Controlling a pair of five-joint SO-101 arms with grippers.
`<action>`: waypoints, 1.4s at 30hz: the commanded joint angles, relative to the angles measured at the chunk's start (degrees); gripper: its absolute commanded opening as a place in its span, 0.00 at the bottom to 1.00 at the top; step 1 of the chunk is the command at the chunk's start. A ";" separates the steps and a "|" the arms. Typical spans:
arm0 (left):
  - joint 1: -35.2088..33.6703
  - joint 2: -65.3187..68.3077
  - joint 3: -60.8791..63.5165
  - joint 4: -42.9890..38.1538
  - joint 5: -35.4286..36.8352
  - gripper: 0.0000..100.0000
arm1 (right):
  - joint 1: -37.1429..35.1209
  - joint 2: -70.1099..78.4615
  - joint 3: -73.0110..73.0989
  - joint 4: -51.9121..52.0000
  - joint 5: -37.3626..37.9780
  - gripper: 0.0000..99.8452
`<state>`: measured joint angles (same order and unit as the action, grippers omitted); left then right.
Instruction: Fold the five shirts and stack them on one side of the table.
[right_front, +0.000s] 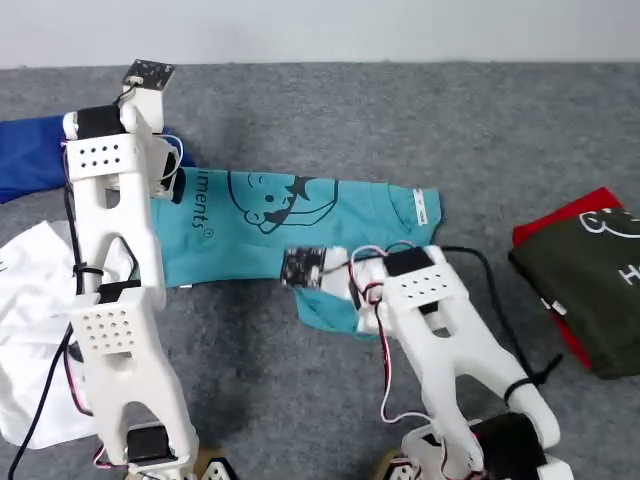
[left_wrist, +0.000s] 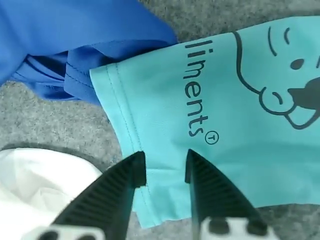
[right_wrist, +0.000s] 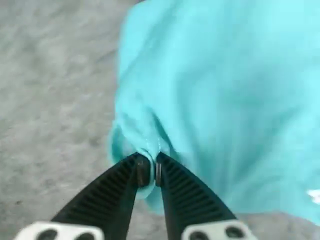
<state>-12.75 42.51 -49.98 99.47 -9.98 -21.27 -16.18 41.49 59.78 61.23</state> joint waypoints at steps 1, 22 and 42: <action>0.53 -1.14 -1.10 1.14 0.62 0.14 | 1.10 -1.98 -3.69 -4.26 -3.25 0.02; 0.53 -0.62 -1.01 1.14 0.53 0.14 | 6.81 5.23 -8.88 -30.64 -13.36 0.02; 0.53 -0.62 2.68 0.97 0.18 0.14 | 8.84 32.75 -48.35 -8.75 -25.14 0.30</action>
<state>-12.75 42.51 -47.25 99.47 -9.98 -13.10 17.85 1.14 41.23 38.81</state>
